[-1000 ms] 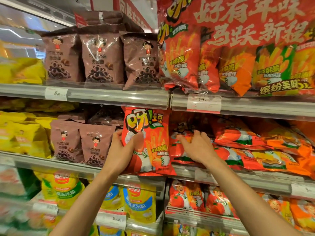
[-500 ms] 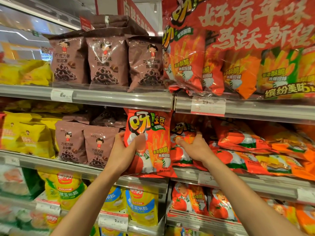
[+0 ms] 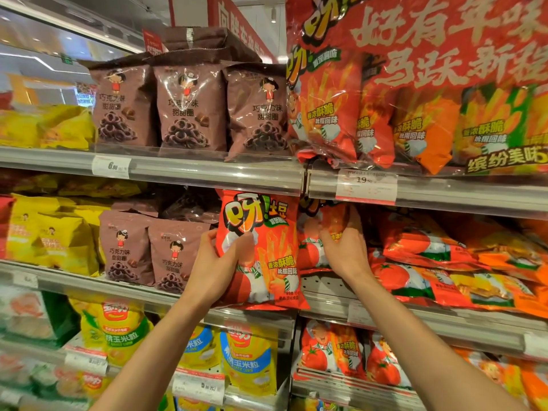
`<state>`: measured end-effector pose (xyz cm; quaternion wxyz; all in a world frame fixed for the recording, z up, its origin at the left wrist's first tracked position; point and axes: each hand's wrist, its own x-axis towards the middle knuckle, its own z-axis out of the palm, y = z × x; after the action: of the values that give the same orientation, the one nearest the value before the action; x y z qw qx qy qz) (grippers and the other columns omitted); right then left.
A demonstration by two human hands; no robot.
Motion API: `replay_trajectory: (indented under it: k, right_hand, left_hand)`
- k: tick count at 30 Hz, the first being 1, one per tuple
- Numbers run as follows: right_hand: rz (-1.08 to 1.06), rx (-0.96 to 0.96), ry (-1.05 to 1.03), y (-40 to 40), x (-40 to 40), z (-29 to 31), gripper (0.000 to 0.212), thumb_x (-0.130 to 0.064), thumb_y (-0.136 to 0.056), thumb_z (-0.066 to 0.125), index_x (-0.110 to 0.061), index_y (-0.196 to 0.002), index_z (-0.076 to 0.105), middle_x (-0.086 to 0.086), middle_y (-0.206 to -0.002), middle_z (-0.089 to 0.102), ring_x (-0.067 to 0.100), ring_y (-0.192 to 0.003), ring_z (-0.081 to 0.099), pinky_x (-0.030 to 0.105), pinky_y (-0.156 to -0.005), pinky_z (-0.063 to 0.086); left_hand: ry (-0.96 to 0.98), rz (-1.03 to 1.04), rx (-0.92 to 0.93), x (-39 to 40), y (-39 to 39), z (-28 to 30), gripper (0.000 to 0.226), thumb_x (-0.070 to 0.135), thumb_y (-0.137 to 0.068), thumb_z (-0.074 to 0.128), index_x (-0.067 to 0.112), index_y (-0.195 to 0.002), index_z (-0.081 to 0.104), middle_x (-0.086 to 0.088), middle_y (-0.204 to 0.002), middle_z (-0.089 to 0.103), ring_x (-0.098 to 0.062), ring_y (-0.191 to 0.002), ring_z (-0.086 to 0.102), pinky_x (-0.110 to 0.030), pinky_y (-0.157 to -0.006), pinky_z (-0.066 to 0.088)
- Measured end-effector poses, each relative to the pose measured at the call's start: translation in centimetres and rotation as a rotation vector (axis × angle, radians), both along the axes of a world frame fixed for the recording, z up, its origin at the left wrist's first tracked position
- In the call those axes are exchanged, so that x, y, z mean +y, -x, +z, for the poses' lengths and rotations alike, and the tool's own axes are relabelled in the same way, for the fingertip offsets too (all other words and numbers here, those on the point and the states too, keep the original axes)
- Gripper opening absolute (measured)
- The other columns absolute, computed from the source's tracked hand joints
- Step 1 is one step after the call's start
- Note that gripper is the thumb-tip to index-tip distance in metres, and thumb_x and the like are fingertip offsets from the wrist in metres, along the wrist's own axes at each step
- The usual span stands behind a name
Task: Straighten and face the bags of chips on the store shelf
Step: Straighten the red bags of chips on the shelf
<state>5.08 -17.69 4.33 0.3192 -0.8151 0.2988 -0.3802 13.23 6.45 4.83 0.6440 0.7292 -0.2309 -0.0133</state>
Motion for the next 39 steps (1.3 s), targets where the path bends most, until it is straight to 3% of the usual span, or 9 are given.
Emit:
replay_trajectory:
  k: [3,5,7,9,11,17,24,32,39]
  right_hand:
    - [-0.123,0.120,0.060,-0.6,-1.0,-0.5,0.044,-0.034,-0.096,0.056,-0.004,-0.128,0.058,0.025,-0.125,0.060,0.043,-0.127,0.046,0.048,-0.107,0.031]
    - [-0.139,0.168,0.012,-0.6,-1.1,-0.5,0.082,-0.034,-0.095,0.057,-0.012,-0.158,0.010,0.021,-0.147,0.044,0.040,-0.140,0.031,0.047,-0.110,0.024]
    - [-0.163,0.253,-0.015,-0.8,-1.6,-0.6,0.089,-0.039,-0.094,0.057,-0.015,-0.159,0.001,0.019,-0.148,0.043,0.039,-0.139,0.032,0.047,-0.109,0.027]
    - [-0.134,0.368,-0.055,-1.0,-2.7,-0.3,0.073,-0.048,-0.093,0.056,-0.008,-0.150,0.035,0.022,-0.142,0.051,0.042,-0.133,0.042,0.046,-0.109,0.035]
    - [-0.036,0.413,-0.132,-0.9,-3.1,0.3,0.053,-0.055,-0.092,0.056,-0.003,-0.099,0.068,0.020,-0.114,0.067,0.040,-0.114,0.058,0.039,-0.091,0.048]
    - [-0.004,0.127,-0.203,-0.3,-2.9,-0.4,0.047,-0.046,-0.080,0.077,-0.014,-0.062,0.048,0.001,-0.065,0.058,0.030,-0.071,0.060,0.032,-0.064,0.045]
    - [-0.059,0.086,-0.083,-1.0,-2.9,-0.7,0.054,-0.022,-0.090,0.065,0.003,-0.132,0.044,0.023,-0.117,0.063,0.041,-0.105,0.060,0.034,-0.080,0.045]
    - [-0.116,0.339,-0.059,-0.9,-3.7,-0.9,0.071,-0.041,-0.094,0.058,0.005,-0.144,0.038,0.026,-0.139,0.050,0.043,-0.119,0.054,0.040,-0.096,0.046]
    - [-0.004,0.034,-0.133,0.3,-2.9,0.7,0.061,-0.034,-0.092,0.062,-0.005,-0.140,0.038,0.022,-0.126,0.058,0.039,-0.116,0.058,0.045,-0.097,0.049]
  left_hand:
    - [-0.008,-0.012,0.008,-0.2,0.3,-0.2,0.072,0.071,-0.072,0.066,0.030,-0.125,0.041,0.015,-0.106,0.061,0.001,-0.083,0.068,-0.013,-0.058,0.048]
    - [0.004,-0.022,0.021,-0.3,0.5,-0.2,0.074,0.072,-0.067,0.066,0.032,-0.125,0.041,0.014,-0.105,0.063,0.004,-0.080,0.069,-0.011,-0.055,0.049]
    - [0.004,-0.026,0.025,-0.4,0.7,-0.2,0.079,0.075,-0.062,0.065,0.034,-0.125,0.041,0.015,-0.107,0.063,0.000,-0.087,0.068,-0.015,-0.063,0.049]
    - [0.012,-0.030,0.028,-0.5,0.7,-0.3,0.079,0.078,-0.063,0.066,0.035,-0.123,0.041,0.015,-0.108,0.062,-0.005,-0.094,0.067,-0.022,-0.069,0.049]
    - [0.006,-0.031,0.033,-0.6,0.8,-0.3,0.073,0.078,-0.068,0.068,0.036,-0.121,0.041,0.014,-0.107,0.061,-0.009,-0.094,0.067,-0.025,-0.070,0.049]
    - [0.020,-0.023,0.021,-1.4,0.7,-0.3,0.055,0.068,-0.070,0.065,0.040,-0.112,0.042,0.022,-0.101,0.056,0.004,-0.088,0.061,-0.017,-0.064,0.043]
    - [0.002,-0.022,0.024,-1.5,0.2,-0.9,0.063,0.067,-0.077,0.071,0.035,-0.122,0.041,0.018,-0.107,0.057,-0.006,-0.096,0.065,-0.026,-0.072,0.050]
    - [-0.011,-0.020,0.012,-1.5,0.1,-1.3,0.053,0.058,-0.085,0.069,0.034,-0.123,0.041,0.018,-0.110,0.059,-0.001,-0.095,0.063,-0.023,-0.071,0.048]
    - [-0.069,-0.045,-0.064,-3.0,1.9,-1.6,0.060,0.079,-0.063,0.064,0.044,-0.108,0.047,0.029,-0.092,0.068,0.012,-0.085,0.064,-0.025,-0.073,0.047]
